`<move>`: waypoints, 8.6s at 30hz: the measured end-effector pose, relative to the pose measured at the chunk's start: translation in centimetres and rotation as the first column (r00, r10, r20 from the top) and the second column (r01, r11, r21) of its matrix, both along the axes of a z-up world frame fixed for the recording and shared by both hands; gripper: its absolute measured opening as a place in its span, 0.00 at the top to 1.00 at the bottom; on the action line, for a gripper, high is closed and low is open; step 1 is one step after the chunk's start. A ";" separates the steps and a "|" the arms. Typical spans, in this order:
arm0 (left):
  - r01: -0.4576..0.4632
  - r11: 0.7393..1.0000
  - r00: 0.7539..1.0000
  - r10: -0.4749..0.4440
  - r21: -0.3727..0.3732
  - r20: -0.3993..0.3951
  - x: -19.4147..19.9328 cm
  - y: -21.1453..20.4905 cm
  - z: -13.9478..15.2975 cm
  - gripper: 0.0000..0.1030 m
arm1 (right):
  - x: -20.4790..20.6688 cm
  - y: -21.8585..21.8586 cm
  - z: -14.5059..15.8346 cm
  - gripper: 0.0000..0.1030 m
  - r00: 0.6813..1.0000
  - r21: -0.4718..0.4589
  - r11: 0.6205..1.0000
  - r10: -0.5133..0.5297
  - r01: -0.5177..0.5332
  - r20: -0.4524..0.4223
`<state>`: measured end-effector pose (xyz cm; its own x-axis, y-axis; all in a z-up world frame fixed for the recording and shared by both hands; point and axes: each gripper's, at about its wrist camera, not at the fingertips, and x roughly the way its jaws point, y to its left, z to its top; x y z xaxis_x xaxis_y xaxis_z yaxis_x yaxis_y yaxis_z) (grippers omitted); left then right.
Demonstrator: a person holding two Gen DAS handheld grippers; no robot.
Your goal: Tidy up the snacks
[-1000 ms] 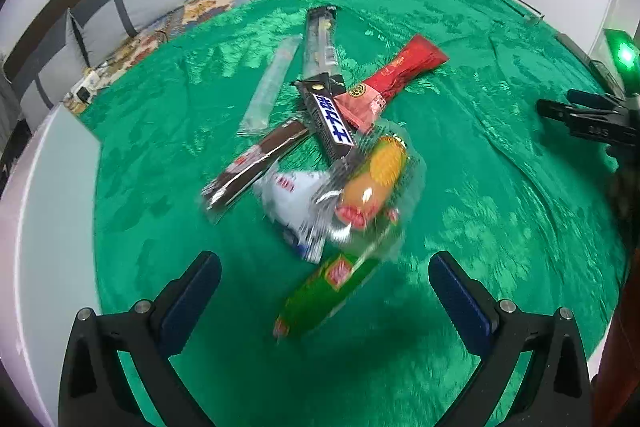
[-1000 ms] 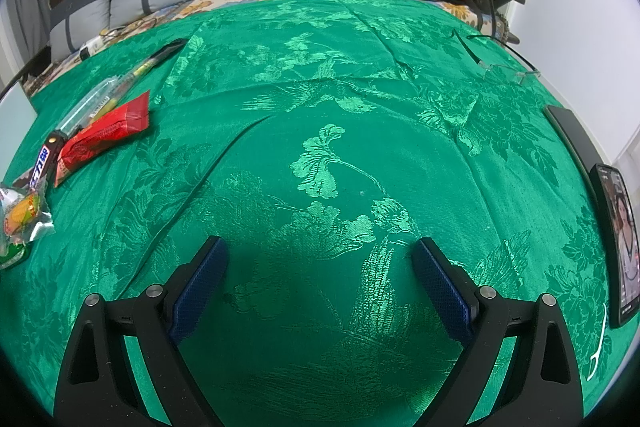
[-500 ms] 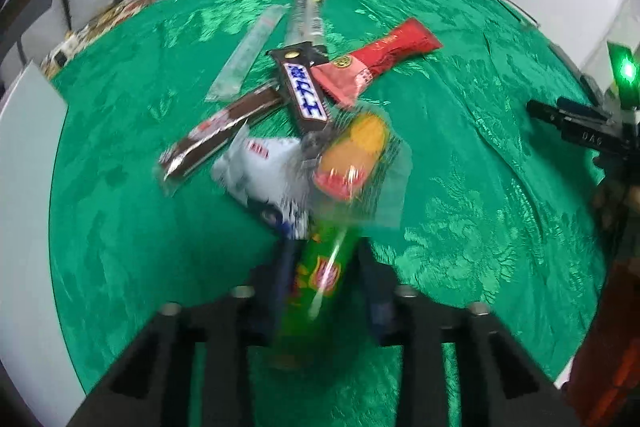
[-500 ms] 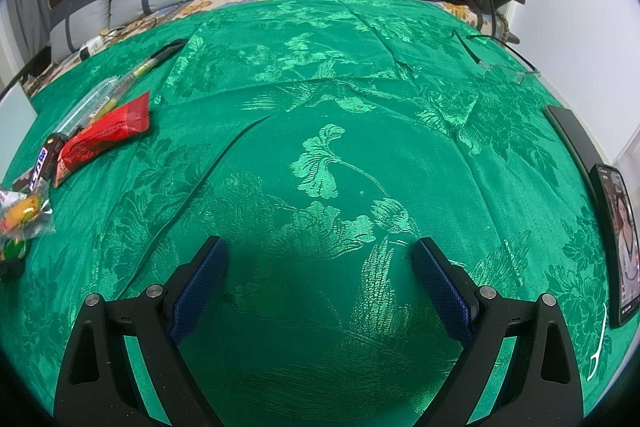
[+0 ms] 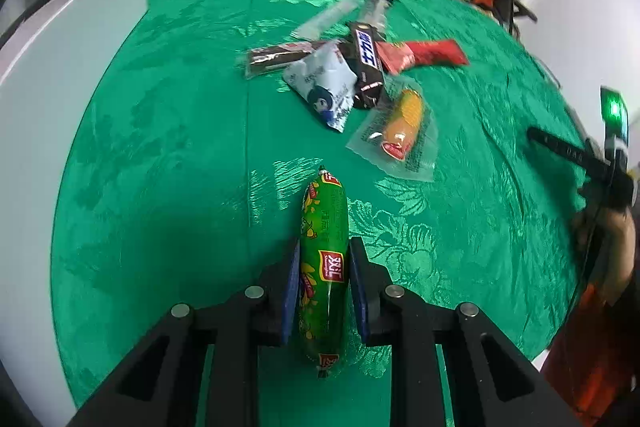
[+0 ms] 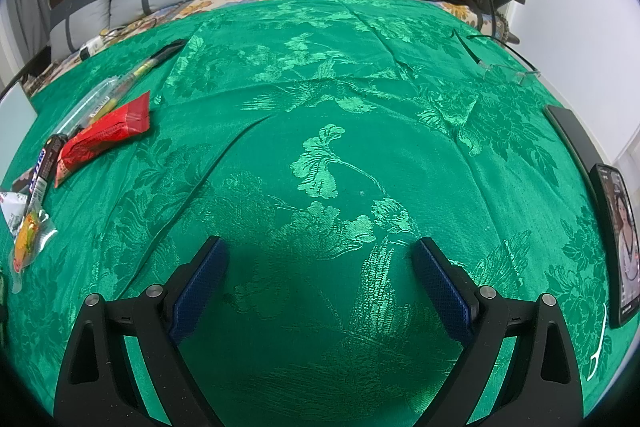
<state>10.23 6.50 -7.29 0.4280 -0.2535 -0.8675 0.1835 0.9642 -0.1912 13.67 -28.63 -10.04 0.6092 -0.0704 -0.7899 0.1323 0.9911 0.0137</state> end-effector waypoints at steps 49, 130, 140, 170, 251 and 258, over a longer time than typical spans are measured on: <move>-0.148 0.989 0.978 0.147 -0.008 0.147 -2.6 0.9 2.9 0.78 | 0.0 0.0 0.0 0.07 1.000 0.000 1.000 -0.001 0.001 0.000; -0.224 0.971 0.934 0.239 -0.086 0.267 -2.2 5.5 8.8 0.02 | -0.7 3.4 1.6 0.27 0.998 -0.066 0.996 0.060 -0.061 -0.026; -0.208 0.975 0.966 0.194 0.072 0.170 4.1 2.6 1.7 0.02 | -0.4 1.5 0.7 0.17 1.000 -0.004 1.000 0.012 -0.011 0.010; -0.193 0.970 0.971 0.166 0.150 0.175 5.6 2.1 -1.8 0.00 | -0.6 1.5 0.6 0.14 1.000 -0.008 1.000 0.000 0.000 0.005; -0.190 0.975 0.969 0.169 0.113 0.179 5.7 2.5 -1.7 0.00 | -0.8 1.5 0.7 0.12 1.000 -0.005 1.000 -0.002 0.002 0.003; -0.193 0.978 0.960 0.205 -0.078 0.191 4.9 4.9 -1.0 0.00 | -0.8 1.5 0.7 0.12 1.000 -0.004 1.000 -0.002 0.002 0.003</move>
